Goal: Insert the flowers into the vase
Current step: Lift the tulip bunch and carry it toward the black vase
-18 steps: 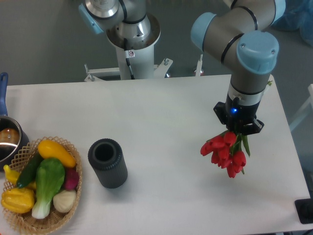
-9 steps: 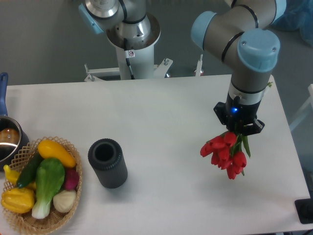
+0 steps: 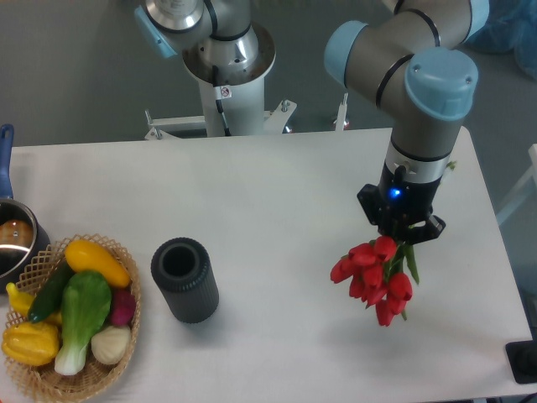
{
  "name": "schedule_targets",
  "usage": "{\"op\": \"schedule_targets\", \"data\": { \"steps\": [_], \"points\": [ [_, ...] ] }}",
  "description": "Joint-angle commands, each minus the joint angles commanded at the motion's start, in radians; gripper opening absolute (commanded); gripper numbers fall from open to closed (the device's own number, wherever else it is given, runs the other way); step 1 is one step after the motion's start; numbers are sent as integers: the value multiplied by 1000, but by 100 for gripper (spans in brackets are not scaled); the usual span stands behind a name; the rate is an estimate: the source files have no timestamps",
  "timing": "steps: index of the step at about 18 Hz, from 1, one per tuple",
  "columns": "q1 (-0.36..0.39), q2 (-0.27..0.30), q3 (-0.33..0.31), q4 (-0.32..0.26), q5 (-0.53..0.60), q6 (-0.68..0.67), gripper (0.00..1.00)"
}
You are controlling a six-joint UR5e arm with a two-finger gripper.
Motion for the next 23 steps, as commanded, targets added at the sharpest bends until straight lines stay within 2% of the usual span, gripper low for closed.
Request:
{"op": "schedule_targets", "data": {
  "steps": [3,5,8,10,15,17,23],
  "points": [
    [24,26,-34,14,-80,2,0],
    [38,67,-75,29,-133,2,0],
    [84,127,-133,51,-361,0,0],
    [101,152,-141,63,-477,-3,0],
    [106,163,-141,71,-761,-55,0],
    [104,163,-141,71,-802,-64,0],
    [89,152,-140,77,-832,-78,0]
  ]
}}
